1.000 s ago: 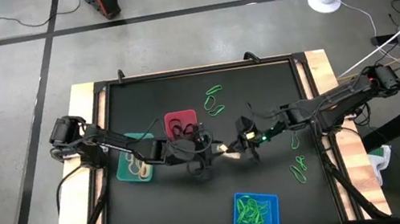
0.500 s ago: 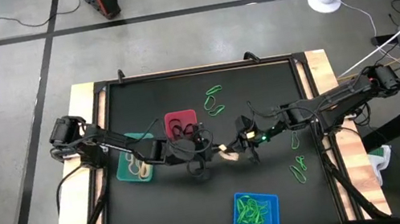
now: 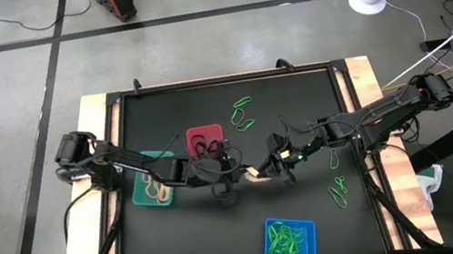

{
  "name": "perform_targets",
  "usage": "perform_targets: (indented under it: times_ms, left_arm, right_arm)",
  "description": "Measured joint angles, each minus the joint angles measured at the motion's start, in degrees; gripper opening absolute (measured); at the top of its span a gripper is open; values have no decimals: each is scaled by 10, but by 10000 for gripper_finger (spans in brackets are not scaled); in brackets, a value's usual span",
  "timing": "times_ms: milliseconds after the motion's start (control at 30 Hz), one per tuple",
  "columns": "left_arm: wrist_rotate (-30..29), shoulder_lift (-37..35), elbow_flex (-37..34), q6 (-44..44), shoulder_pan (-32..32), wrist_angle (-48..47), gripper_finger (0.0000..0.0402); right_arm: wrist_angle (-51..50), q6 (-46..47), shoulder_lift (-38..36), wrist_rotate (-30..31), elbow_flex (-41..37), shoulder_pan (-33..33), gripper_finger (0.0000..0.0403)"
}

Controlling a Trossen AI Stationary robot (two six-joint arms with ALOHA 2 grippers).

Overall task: Sort rubber bands into baskets
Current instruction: Put the light yellow rubber band into the light blue bin

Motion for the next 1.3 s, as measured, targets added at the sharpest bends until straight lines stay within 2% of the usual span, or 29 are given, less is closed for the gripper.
perform_targets:
  times_ms: [233, 433, 700, 900, 1100, 1300]
  left_arm:
    - [0, -54, 0, -31, -9, -63, 2]
    - [0, -139, 0, -75, -23, -187, 2]
    - [-4, -269, 0, -139, -40, -330, 2]
    - [-30, -366, 0, -191, -39, -459, 3]
    - [-43, -438, 0, -307, -39, -622, 4]
    - [-32, -462, 0, -441, -39, -801, 2]
  right_arm:
    - [-2, -4, 0, 74, 0, 0, 146]
    - [-13, -54, 0, 94, 0, 0, 187]
    - [-91, -64, 0, 125, 0, 0, 187]
    - [-174, -65, 0, 158, 0, 0, 186]
    - [-273, -65, 0, 224, 0, 0, 186]
    - [-350, -65, 0, 288, 0, 0, 186]
